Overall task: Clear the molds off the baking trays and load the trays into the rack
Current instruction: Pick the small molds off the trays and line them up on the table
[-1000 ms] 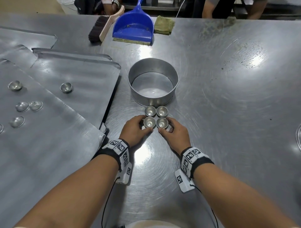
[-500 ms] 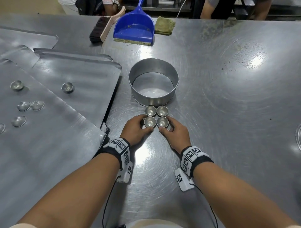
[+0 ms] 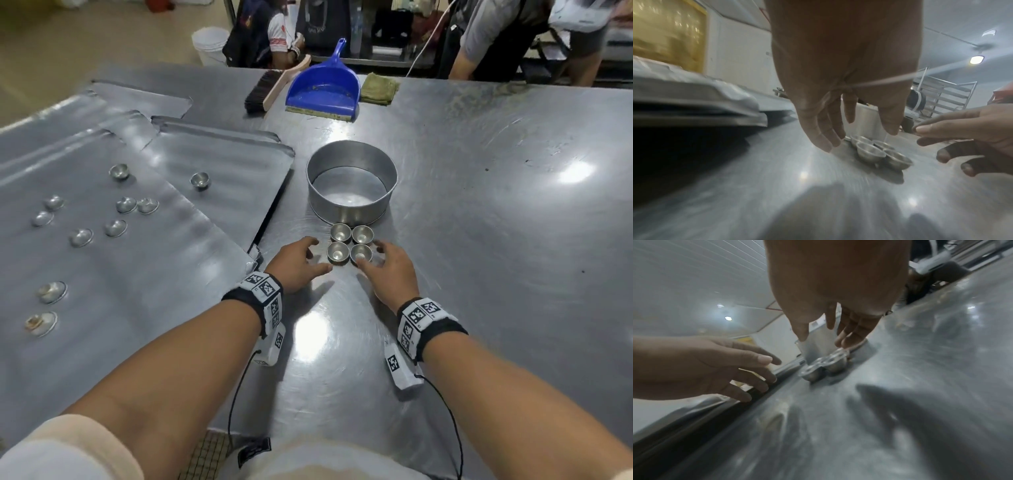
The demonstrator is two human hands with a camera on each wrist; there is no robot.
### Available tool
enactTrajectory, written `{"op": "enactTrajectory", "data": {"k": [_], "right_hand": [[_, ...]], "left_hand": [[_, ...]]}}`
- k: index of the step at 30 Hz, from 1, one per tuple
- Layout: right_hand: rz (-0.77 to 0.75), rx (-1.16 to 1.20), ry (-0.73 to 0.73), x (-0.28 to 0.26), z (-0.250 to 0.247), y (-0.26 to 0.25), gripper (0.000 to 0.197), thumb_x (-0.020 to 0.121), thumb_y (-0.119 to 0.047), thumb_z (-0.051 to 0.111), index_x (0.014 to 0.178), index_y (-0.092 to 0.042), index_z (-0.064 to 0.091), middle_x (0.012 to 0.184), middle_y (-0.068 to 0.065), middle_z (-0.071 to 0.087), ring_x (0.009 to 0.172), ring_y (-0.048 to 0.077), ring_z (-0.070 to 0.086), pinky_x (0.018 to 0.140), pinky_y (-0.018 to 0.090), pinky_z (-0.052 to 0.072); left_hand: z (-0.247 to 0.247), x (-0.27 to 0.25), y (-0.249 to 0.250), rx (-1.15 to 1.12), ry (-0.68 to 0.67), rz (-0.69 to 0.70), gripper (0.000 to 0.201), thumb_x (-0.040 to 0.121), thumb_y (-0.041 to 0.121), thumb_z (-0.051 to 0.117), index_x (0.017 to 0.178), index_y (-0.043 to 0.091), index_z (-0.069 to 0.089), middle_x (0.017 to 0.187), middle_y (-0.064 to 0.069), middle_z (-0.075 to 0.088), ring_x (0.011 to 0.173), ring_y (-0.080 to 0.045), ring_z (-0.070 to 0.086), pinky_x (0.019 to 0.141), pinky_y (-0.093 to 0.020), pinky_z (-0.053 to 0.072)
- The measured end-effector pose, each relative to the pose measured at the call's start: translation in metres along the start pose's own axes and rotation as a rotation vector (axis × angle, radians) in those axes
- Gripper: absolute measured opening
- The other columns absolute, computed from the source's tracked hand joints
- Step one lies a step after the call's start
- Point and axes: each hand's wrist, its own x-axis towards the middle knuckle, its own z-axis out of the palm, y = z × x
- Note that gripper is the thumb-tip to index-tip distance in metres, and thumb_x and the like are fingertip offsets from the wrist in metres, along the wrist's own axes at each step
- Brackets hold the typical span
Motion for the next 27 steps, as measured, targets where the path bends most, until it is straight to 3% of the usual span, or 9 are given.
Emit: {"op": "enactTrajectory", "data": {"k": [5,9,13,17,23,27], "right_hand": [[-0.18,-0.038,-0.084,-0.007,0.011,-0.058,0.048,0.091,-0.044,0.067,0.132,-0.021,0.059,0.127,0.002,0.059,0.112,0.018,0.056,0.091,0.03,0.042],[-0.356,-0.102,-0.311,-0.018,0.048,-0.113,0.045,0.091,-0.048,0.065,0.129,-0.023,0.061,0.125,0.002,0.063,0.109,0.019,0.061,0.092,0.034,0.049],[-0.468,-0.196,-0.546,-0.044,0.092,-0.166,0.049,0.089,-0.051,0.067,0.129,-0.023,0.063,0.125,0.001,0.067,0.11,0.018,0.063,0.093,0.035,0.049],[-0.557,-0.273,-0.686,-0.074,0.134,-0.204,0.049,0.087,-0.054,0.067,0.127,-0.025,0.063,0.125,0.0,0.067,0.113,0.018,0.061,0.097,0.034,0.047],[-0.649,-0.351,-0.737,-0.101,0.193,-0.255,0.048,0.089,-0.05,0.067,0.129,-0.022,0.063,0.127,0.002,0.066,0.115,0.018,0.061,0.092,0.03,0.045],[-0.655,-0.392,-0.716,-0.109,0.236,-0.287,0.045,0.091,-0.047,0.067,0.128,-0.022,0.063,0.126,0.003,0.066,0.114,0.02,0.061,0.091,0.03,0.044]], "left_hand": [[-0.041,-0.054,-0.009,0.076,0.138,-0.045,0.056,0.086,0.055,0.071,0.129,0.021,0.061,0.111,0.001,0.068,0.099,-0.015,0.065,0.089,-0.032,0.053],[-0.078,-0.116,-0.037,0.103,0.286,-0.165,0.05,0.086,0.056,0.07,0.123,0.024,0.064,0.105,0.004,0.069,0.092,-0.012,0.063,0.077,-0.027,0.047],[-0.111,-0.182,-0.08,0.123,0.384,-0.315,0.046,0.086,0.055,0.07,0.118,0.022,0.066,0.102,0.002,0.07,0.094,-0.016,0.065,0.083,-0.031,0.05],[-0.139,-0.234,-0.129,0.146,0.441,-0.443,0.045,0.087,0.051,0.071,0.119,0.019,0.066,0.099,0.003,0.067,0.089,-0.015,0.06,0.076,-0.027,0.042],[-0.176,-0.275,-0.206,0.113,0.453,-0.547,0.047,0.087,0.046,0.073,0.124,0.019,0.063,0.099,0.002,0.063,0.098,-0.02,0.064,0.086,-0.03,0.048],[-0.202,-0.286,-0.253,0.051,0.503,-0.544,0.048,0.085,0.042,0.076,0.126,0.021,0.063,0.094,0.002,0.065,0.086,-0.018,0.062,0.078,-0.026,0.043]]}}
